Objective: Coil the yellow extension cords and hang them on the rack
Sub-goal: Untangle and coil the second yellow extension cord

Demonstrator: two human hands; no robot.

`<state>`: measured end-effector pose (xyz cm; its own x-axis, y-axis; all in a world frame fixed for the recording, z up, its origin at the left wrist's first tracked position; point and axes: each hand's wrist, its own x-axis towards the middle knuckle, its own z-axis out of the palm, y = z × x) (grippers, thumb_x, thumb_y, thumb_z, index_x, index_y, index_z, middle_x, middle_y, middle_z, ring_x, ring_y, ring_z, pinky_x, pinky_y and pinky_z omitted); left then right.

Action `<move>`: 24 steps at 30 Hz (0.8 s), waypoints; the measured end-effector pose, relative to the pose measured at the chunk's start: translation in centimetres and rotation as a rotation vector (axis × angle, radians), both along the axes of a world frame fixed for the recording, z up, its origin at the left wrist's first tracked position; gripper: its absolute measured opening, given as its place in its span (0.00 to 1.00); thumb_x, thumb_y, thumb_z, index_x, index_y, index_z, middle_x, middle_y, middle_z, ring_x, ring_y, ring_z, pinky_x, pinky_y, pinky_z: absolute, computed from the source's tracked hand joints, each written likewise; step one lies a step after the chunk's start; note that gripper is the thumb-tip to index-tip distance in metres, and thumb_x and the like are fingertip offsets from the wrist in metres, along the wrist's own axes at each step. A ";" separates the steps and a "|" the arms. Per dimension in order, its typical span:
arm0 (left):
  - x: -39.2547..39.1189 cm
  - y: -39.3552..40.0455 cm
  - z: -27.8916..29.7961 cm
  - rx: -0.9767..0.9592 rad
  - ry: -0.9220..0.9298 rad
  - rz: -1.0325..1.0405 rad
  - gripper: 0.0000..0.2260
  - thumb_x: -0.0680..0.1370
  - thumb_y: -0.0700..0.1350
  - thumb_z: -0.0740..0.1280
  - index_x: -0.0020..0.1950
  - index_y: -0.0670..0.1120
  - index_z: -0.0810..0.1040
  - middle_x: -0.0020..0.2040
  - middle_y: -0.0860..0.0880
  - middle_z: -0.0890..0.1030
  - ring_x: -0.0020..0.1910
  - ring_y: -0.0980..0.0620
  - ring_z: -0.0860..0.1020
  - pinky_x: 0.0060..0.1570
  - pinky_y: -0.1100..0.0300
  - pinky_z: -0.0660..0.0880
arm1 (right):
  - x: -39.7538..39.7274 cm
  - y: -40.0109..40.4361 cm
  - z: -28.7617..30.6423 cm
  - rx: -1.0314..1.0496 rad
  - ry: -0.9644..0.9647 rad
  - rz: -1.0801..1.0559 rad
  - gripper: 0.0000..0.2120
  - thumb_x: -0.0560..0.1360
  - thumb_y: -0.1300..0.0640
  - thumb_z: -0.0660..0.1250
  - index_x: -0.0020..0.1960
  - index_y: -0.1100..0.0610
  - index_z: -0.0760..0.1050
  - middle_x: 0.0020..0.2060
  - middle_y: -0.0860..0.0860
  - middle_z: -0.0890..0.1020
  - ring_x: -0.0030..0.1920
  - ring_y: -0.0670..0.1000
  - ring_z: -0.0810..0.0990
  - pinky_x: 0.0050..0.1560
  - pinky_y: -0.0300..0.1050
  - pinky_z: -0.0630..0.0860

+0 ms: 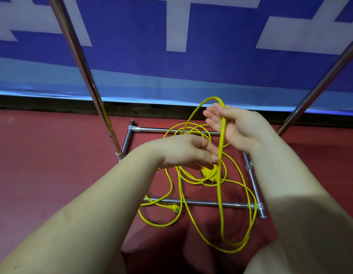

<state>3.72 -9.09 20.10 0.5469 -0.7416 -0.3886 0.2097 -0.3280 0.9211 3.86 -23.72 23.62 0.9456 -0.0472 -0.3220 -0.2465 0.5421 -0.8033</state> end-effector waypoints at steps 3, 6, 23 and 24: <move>-0.3 -0.4 0.1 -0.143 0.068 0.028 0.08 0.76 0.35 0.66 0.50 0.46 0.72 0.40 0.52 0.82 0.50 0.48 0.78 0.54 0.54 0.72 | 0.0 0.1 -0.1 0.022 -0.033 0.026 0.07 0.79 0.68 0.55 0.47 0.62 0.70 0.44 0.57 0.79 0.36 0.50 0.84 0.37 0.41 0.82; -0.3 -0.5 0.5 -0.185 0.033 0.124 0.09 0.78 0.33 0.62 0.49 0.47 0.71 0.37 0.51 0.78 0.42 0.52 0.81 0.44 0.57 0.79 | -0.1 0.0 0.0 0.001 -0.043 0.061 0.06 0.79 0.66 0.56 0.47 0.60 0.70 0.47 0.57 0.79 0.44 0.52 0.82 0.41 0.44 0.81; 2.8 1.9 2.0 -0.478 0.050 0.927 0.05 0.81 0.39 0.61 0.57 0.44 0.70 0.42 0.48 0.78 0.33 0.56 0.82 0.33 0.61 0.80 | -1.7 -0.3 -0.2 -0.930 -0.066 0.740 0.09 0.77 0.65 0.63 0.54 0.55 0.76 0.41 0.47 0.83 0.39 0.44 0.83 0.38 0.39 0.75; 2.6 1.8 2.1 -0.434 0.049 0.866 0.09 0.80 0.41 0.61 0.60 0.44 0.69 0.44 0.48 0.79 0.35 0.55 0.82 0.35 0.59 0.81 | -1.6 -0.2 -0.2 -0.899 -0.067 0.707 0.09 0.77 0.65 0.62 0.53 0.54 0.76 0.42 0.47 0.83 0.38 0.43 0.83 0.36 0.39 0.76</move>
<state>6.34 -7.25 22.16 0.9615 -0.1741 -0.2124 0.2597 0.3248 0.9094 2.23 -23.93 23.40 0.8662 0.3139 -0.3888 -0.2097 -0.4780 -0.8530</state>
